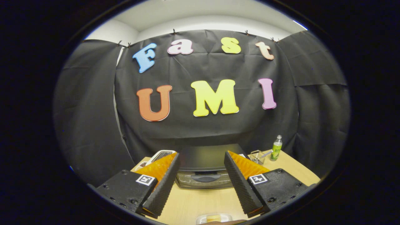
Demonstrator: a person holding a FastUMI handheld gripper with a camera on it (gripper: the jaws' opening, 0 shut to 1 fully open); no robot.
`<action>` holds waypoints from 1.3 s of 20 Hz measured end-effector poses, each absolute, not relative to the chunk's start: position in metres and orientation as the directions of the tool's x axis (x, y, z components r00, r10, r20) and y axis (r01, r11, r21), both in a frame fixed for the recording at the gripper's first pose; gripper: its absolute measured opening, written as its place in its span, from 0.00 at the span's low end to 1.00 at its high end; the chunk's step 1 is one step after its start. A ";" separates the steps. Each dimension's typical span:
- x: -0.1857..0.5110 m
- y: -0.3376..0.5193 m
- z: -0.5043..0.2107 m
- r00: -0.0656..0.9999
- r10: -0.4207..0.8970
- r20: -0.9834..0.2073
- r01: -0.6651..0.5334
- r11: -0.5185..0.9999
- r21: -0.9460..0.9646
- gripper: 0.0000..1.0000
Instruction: Open the toaster oven, put the food inside, and close the toaster oven door.
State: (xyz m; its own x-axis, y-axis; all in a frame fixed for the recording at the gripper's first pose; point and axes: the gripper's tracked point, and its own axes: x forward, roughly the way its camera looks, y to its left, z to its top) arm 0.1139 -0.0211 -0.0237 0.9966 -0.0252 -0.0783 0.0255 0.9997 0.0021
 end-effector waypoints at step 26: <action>0.255 -0.045 -0.193 0.940 -0.066 -0.335 0.074 0.997 0.010 0.95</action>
